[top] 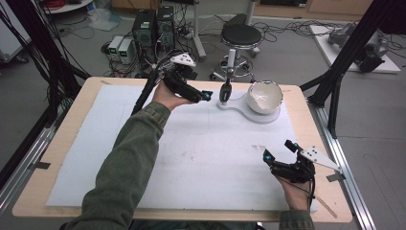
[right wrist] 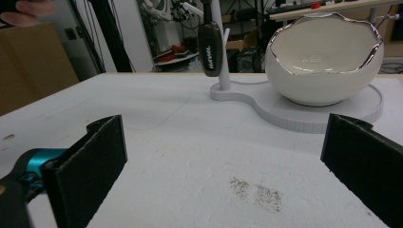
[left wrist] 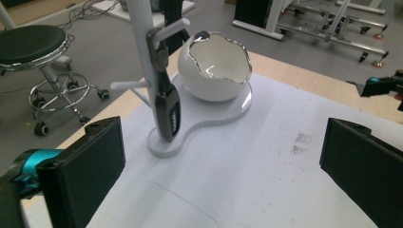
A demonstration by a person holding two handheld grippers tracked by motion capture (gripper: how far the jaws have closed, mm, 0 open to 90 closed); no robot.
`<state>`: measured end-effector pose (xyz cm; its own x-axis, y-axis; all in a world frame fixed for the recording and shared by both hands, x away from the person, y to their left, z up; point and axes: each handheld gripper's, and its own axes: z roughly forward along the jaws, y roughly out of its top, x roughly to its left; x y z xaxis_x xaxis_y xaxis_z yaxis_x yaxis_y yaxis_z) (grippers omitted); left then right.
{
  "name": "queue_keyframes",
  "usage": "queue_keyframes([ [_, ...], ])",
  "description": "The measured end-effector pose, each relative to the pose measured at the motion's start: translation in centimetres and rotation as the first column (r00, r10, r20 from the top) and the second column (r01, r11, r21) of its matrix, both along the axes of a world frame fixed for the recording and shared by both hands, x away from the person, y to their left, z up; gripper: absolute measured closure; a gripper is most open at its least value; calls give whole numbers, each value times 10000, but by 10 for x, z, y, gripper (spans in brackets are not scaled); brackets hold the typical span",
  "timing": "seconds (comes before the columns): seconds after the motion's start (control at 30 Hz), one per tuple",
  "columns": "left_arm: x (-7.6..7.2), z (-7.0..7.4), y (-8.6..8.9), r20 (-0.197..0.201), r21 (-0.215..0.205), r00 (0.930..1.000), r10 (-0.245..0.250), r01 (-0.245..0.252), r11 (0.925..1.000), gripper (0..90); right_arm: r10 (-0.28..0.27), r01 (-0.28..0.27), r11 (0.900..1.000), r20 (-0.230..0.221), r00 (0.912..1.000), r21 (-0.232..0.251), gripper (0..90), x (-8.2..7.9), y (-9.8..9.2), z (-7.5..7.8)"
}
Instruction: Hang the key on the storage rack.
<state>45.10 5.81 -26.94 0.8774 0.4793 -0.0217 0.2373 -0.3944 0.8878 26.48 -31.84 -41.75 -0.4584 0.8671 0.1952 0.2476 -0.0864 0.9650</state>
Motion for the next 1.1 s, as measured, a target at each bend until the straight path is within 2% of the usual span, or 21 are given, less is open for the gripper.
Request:
queue_keyframes([
  [0.2, -15, -3, 14, 141, -124, 9997, 174, -173, 9998, 17, -20, 20, 10000, -42, 10000, -1, 4, -2, 0, 0],
  [0.4, -28, -9, 38, 200, -252, 9987, 461, -456, 9986, 17, -87, 87, 9999, -57, 9999, -123, 4, -4, 0, -1],
  [0.7, -41, -27, 79, 23, -618, 9926, 1215, -1211, 9907, 17, -206, 205, 9997, -120, 9997, -114, 4, -8, -3, -3],
  [0.77, -44, -32, 89, -109, -489, 9909, 1343, -1346, 9897, 17, -218, 216, 9997, -121, 9997, -122, 3, -8, -4, -3],
  [0.87, -46, -34, 97, -373, 204, 9907, 1309, -1302, 9913, 17, -314, 311, 9990, -89, 9995, -309, 4, -9, -5, -2],
  [0.93, -50, -32, 100, -466, 237, 9912, 1238, -1228, 9921, 17, -373, 368, 9989, -157, 9992, -297, 4, -10, -5, -2],
  [1.1, -58, -22, 107, -124, -75, 9904, 1379, -1380, 9904, 17, -398, 395, 9988, -89, 9992, -292, 4, -10, -5, -2],
])
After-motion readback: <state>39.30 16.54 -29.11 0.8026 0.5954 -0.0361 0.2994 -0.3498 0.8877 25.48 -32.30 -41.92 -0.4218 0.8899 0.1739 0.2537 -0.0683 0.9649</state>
